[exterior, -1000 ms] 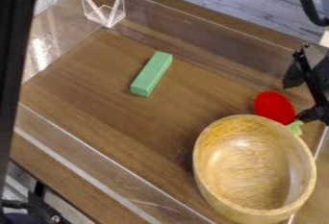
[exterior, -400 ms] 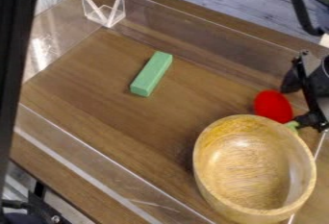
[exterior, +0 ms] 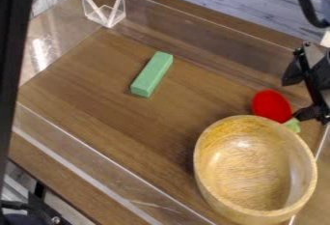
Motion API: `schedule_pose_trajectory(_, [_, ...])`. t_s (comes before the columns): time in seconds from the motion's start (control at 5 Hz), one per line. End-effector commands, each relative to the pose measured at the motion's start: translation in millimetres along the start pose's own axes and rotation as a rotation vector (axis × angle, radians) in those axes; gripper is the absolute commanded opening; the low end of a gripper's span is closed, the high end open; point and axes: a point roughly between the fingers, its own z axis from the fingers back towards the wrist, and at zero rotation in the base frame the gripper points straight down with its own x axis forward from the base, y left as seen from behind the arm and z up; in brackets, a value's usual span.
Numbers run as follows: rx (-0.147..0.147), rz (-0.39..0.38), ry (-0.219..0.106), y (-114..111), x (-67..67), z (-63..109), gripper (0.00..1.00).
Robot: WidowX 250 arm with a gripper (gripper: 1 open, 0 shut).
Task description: Move the red object to the right side of the table
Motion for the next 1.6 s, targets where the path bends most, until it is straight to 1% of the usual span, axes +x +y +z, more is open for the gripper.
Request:
schedule_pose_trajectory(0.0, [0.036,0.048,-0.109,12.4,20.9,42.1,1.00])
schedule_pose_trajectory(0.2, [0.038,0.054,-0.108,5.6,26.4,45.0,1.00])
schedule_pose_trajectory(0.4, [0.031,0.018,-0.121,1.7,27.6,44.0,0.00])
schedule_pose_trajectory(0.6, [0.025,-0.013,-0.130,-1.3,26.1,43.7,0.00])
schedule_pose_trajectory(1.0, [0.024,-0.072,-0.151,-4.0,24.5,37.6,0.00])
schedule_pose_trajectory(1.2, [0.027,-0.064,-0.147,2.9,15.7,27.0,1.00])
schedule_pose_trajectory(1.4, [0.038,-0.049,-0.198,19.9,8.3,38.9,1.00])
